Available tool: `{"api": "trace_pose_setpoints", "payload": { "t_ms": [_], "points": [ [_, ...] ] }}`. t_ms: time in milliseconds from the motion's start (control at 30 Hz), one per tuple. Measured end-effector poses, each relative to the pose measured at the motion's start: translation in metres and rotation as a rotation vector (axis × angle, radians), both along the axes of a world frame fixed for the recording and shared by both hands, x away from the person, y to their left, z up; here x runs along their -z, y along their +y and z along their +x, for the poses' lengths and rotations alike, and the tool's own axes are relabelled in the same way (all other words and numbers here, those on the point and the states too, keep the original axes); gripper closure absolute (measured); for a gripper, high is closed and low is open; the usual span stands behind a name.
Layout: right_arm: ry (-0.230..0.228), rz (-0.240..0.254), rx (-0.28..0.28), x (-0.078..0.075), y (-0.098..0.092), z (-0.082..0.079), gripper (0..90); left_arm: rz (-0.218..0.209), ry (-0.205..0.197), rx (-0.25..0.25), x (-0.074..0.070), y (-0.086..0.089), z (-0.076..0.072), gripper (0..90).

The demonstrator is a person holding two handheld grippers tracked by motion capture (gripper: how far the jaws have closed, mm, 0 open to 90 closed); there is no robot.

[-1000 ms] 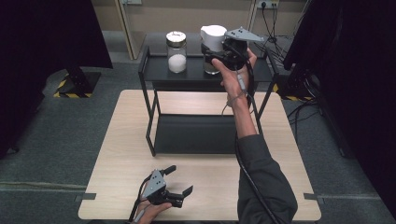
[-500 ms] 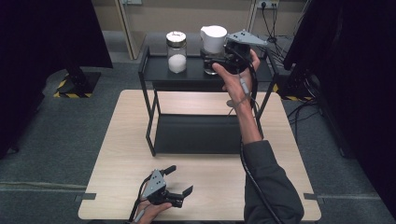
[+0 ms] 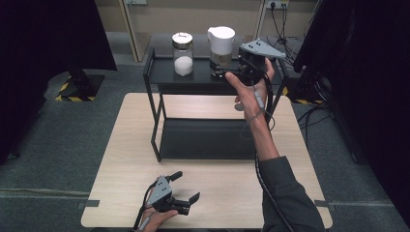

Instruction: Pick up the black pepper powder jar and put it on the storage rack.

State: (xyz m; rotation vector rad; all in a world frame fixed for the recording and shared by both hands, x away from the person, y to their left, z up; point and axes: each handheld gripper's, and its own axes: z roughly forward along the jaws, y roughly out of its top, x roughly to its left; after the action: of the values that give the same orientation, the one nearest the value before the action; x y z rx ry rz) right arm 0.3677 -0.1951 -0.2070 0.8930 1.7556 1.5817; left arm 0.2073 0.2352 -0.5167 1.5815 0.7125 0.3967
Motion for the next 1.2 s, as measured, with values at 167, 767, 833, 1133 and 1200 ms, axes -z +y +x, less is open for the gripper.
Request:
{"api": "trace_pose_setpoints", "payload": {
  "t_ms": [167, 767, 833, 1133, 1200],
  "points": [
    [-0.018, -0.003, -0.019, 0.007, -0.006, -0.009, 0.4, 0.001, 0.0, 0.001, 0.0, 0.0, 0.0, 0.2],
    [-0.036, 0.058, -0.093, 0.033, -0.029, -0.039, 0.4, -0.003, 0.0, -0.005, 0.001, 0.0, 0.0, 0.2],
    [-0.037, 0.057, -0.1, 0.036, -0.031, -0.042, 0.5, -0.002, 0.001, -0.005, 0.001, 0.0, 0.0, 0.2],
    [-0.041, 0.059, -0.118, 0.058, -0.037, -0.056, 0.5, -0.003, -0.001, -0.007, 0.001, 0.0, 0.0, 0.2],
    [-0.037, 0.055, -0.121, 0.064, -0.039, -0.059, 0.4, -0.002, -0.002, -0.008, 0.001, 0.0, -0.001, 0.2]
  ]
}}
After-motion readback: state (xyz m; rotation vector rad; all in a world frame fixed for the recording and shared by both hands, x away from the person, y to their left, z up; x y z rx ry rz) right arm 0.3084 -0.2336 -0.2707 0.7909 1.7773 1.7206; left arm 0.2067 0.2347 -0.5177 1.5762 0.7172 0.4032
